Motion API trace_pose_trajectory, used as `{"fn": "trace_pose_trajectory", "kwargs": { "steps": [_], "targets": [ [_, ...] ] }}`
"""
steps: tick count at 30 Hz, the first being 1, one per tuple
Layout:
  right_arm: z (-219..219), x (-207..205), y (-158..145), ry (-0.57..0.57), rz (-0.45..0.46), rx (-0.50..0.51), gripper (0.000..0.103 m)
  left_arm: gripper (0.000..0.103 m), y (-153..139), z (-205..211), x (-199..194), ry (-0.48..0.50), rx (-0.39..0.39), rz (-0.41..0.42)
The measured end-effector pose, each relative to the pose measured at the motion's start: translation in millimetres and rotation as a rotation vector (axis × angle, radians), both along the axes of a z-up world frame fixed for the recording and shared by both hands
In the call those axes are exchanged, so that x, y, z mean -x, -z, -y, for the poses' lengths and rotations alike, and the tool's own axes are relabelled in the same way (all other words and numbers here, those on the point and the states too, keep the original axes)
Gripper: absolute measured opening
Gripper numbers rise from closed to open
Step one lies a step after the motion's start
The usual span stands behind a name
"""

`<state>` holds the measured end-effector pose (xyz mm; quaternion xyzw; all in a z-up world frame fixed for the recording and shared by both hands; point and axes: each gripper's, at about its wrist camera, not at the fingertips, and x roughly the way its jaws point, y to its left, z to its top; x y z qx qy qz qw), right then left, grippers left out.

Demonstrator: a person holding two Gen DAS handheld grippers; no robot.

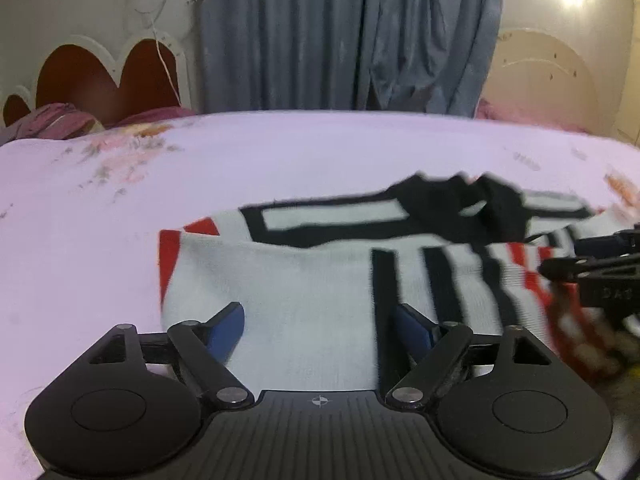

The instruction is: Fold small clothes

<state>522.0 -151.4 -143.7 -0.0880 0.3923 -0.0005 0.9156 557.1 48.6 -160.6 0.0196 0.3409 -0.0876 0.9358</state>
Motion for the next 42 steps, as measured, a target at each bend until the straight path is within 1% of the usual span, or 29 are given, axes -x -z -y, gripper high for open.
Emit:
{"fn": "trace_pose_trajectory", "kwargs": {
  "steps": [1,2,4,5,6,7,8,11,13,14,15,16,17,18,21,25,27,28,29,30,31,35,39,42],
  "targets": [
    [-2,7,-6,-0.008,0.026,0.009,0.047,0.081,-7,3,10,0.012,0.01,0.03],
    [-4,14,-11,-0.024,0.047,-0.003,0.048,0.081,-10,5,15,0.017,0.017,0.046],
    [-9,24,-11,-0.06,0.051,-0.034,0.048,0.081,-8,15,17,0.03,0.042,0.03],
    [-13,23,-7,-0.068,0.044,-0.028,0.048,0.081,-2,19,16,0.032,0.049,0.014],
    [-17,22,0,-0.074,0.02,-0.014,0.048,0.081,2,24,13,0.036,0.038,-0.015],
    [-19,20,4,-0.067,0.004,-0.002,0.048,0.081,12,31,9,0.037,0.0,-0.049],
    [-18,19,8,-0.057,0.007,-0.009,0.049,0.082,14,35,10,0.037,-0.026,-0.036],
    [-14,20,-2,-0.039,-0.002,-0.021,0.048,0.082,2,29,16,0.02,-0.007,-0.035],
    [-5,28,-10,-0.025,0.018,-0.018,0.048,0.082,2,25,24,0.014,-0.038,-0.031],
    [3,31,-7,0.002,-0.001,-0.002,0.048,0.082,5,21,27,0.016,-0.048,-0.036],
    [13,35,-2,0.034,-0.025,0.015,0.049,0.082,7,17,31,0.016,-0.04,-0.036],
    [23,41,2,0.048,-0.016,-0.008,0.052,0.082,10,12,34,0.012,-0.03,-0.037],
    [30,43,3,0.055,-0.01,-0.034,0.052,0.082,9,12,34,0.01,-0.033,-0.035],
    [34,45,3,0.055,-0.009,-0.051,0.052,0.082,9,12,34,0.006,-0.04,-0.035],
    [31,38,6,0.047,-0.014,-0.034,0.055,0.082,9,19,35,-0.018,-0.064,-0.037],
    [32,38,7,0.038,-0.009,-0.042,0.056,0.083,8,23,38,-0.038,-0.09,-0.036],
    [33,41,1,0.027,-0.015,-0.049,0.056,0.092,5,25,41,-0.06,-0.116,-0.046],
    [38,49,-7,0.024,-0.006,-0.06,0.059,0.103,3,27,43,-0.083,-0.148,-0.056],
    [41,60,-15,0.02,0.019,-0.063,0.062,0.103,1,28,48,-0.093,-0.174,-0.056],
    [44,68,-21,0.011,0.044,-0.066,0.069,0.103,-2,27,54,-0.089,-0.179,-0.051],
    [48,78,-27,0.001,0.062,-0.075,0.07,0.103,-4,27,61,-0.096,-0.182,-0.049],
    [68,111,-38,-0.002,0.08,-0.105,0.069,0.103,-11,30,93,-0.126,-0.189,-0.027],
    [84,139,-41,0.011,0.071,-0.138,0.067,0.103,-16,42,124,-0.11,-0.19,-0.011],
    [86,157,-41,0.005,0.077,-0.139,0.065,0.102,-21,50,141,-0.091,-0.171,0.012]
  ]
}}
